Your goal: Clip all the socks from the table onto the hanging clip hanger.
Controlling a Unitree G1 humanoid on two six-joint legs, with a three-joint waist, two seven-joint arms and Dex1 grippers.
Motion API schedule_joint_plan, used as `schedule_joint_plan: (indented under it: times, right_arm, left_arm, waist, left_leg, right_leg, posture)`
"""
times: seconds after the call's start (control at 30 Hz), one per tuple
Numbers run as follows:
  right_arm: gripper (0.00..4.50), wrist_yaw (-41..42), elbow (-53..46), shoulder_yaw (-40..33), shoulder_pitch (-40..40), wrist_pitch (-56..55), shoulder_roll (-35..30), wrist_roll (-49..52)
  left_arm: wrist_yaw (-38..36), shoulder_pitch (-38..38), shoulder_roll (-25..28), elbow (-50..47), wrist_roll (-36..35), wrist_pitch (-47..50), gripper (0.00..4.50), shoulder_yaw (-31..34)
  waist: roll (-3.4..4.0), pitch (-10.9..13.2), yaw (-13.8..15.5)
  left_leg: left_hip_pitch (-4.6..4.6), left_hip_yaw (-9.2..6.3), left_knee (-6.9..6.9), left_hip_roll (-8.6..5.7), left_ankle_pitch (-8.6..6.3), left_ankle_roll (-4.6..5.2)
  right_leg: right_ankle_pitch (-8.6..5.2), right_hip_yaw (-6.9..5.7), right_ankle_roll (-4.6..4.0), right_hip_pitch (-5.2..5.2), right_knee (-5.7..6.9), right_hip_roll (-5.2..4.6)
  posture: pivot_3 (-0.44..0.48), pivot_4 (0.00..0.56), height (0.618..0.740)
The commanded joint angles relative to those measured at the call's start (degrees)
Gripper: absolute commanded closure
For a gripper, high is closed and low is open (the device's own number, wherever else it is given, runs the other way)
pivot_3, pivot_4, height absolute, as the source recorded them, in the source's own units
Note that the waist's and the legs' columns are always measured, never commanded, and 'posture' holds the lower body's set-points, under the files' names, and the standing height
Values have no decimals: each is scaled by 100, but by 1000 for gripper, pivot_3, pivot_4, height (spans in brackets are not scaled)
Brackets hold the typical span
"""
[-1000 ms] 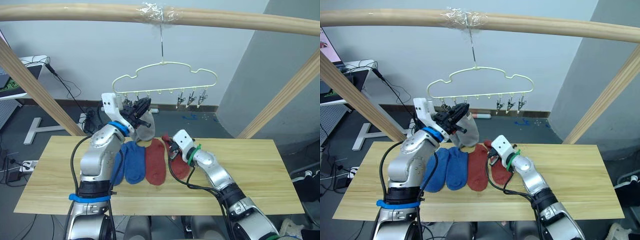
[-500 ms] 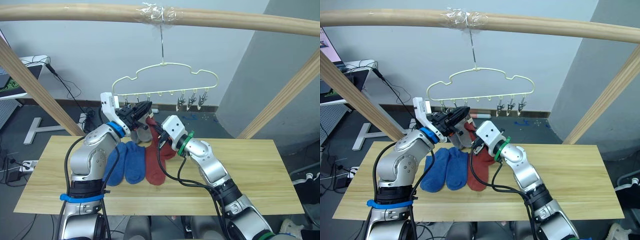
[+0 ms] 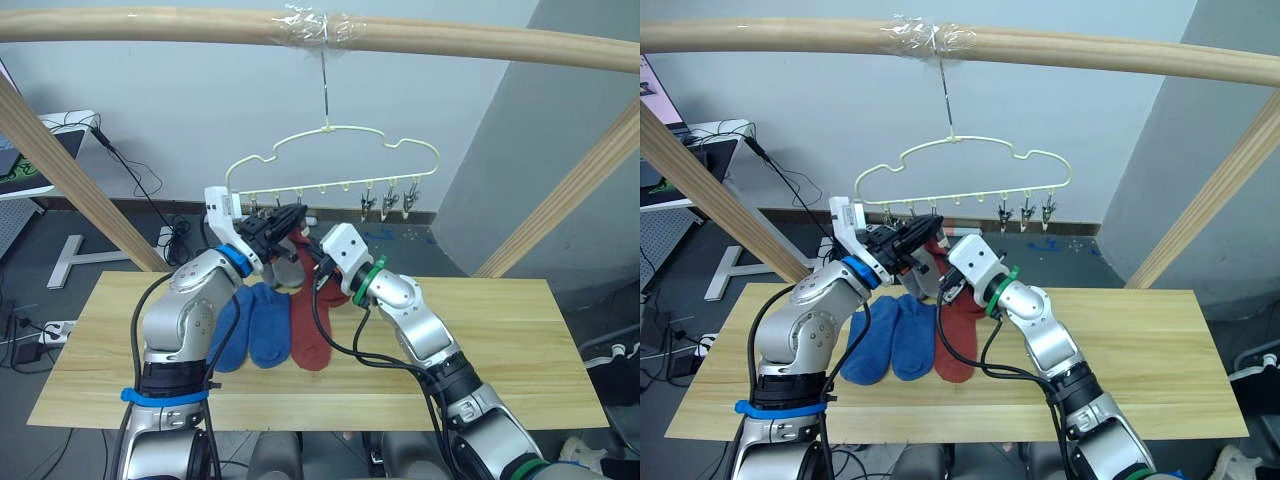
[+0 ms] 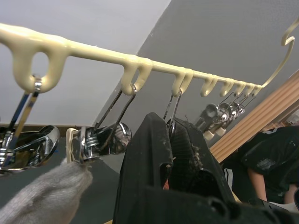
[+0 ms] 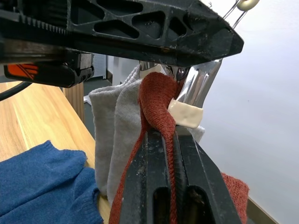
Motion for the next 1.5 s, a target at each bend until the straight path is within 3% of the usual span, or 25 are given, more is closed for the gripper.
schedule_joint_plan:
  times: [0.03,0.2,0.33,0.47,0.63,0.83,1.13,1.5]
  right_arm:
    - [4500,-64,-111,-122,-182,-152,75,101]
    - [4500,-93,71,-166,-263,-161,166,162]
    - [3496,-126,128,-191,-309,-130,226,165]
    - [2069,-212,217,-16,-351,-70,160,-109]
    - [2069,-167,-9,47,-181,69,67,-160]
    - [2069,15,-1070,37,516,507,-402,-122]
    - [2069,-128,-2716,-153,1292,1405,-599,85]
    - [2069,-809,-2901,-774,958,2153,-33,405]
  left_arm:
    - [-75,88,84,-141,6,-67,3194,2]
    - [-182,186,223,-142,50,-138,1597,9]
    - [-212,306,340,-289,53,-101,1557,26]
    - [-230,508,530,-581,13,36,1557,39]
    - [-545,800,1015,-807,102,-34,1557,49]
    - [-1316,1165,1690,-682,809,-1038,1557,-307]
    - [-1913,1683,1778,-917,890,-1719,1557,-435]
    - [-2011,1191,1571,-802,919,-1846,1557,-638]
  waist:
    - [0,0,-2]
    - [0,0,-54]
    - [0,0,-115]
    - [0,0,-176]
    - [0,0,-290]
    - [1,1,-276]
    - [1,1,-242]
    - [0,0,-167]
  left_leg:
    - [0,0,0,0,0,0]
    - [0,0,0,1,0,0]
    - [-1,3,0,0,0,0]
    - [-2,4,0,1,0,0]
    - [-2,1,-2,3,0,0]
    - [-2,1,-6,1,-1,0]
    - [0,2,-7,8,-1,0]
    - [0,7,-6,8,0,1]
  right_leg:
    - [0,0,0,0,0,0]
    - [0,0,0,-2,1,0]
    - [0,3,0,-2,0,0]
    - [0,3,0,-3,-1,-1]
    - [0,2,0,-4,0,0]
    - [-4,2,-4,-5,-3,0]
    - [-13,5,3,-8,-2,8]
    - [-15,9,1,-9,-2,11]
  posture:
    - [-25,158,694]
    - [-88,161,694]
    - [-98,162,694]
    - [-134,166,694]
    - [-117,170,694]
    - [-52,172,694]
    - [-31,171,694]
    - [-46,168,694]
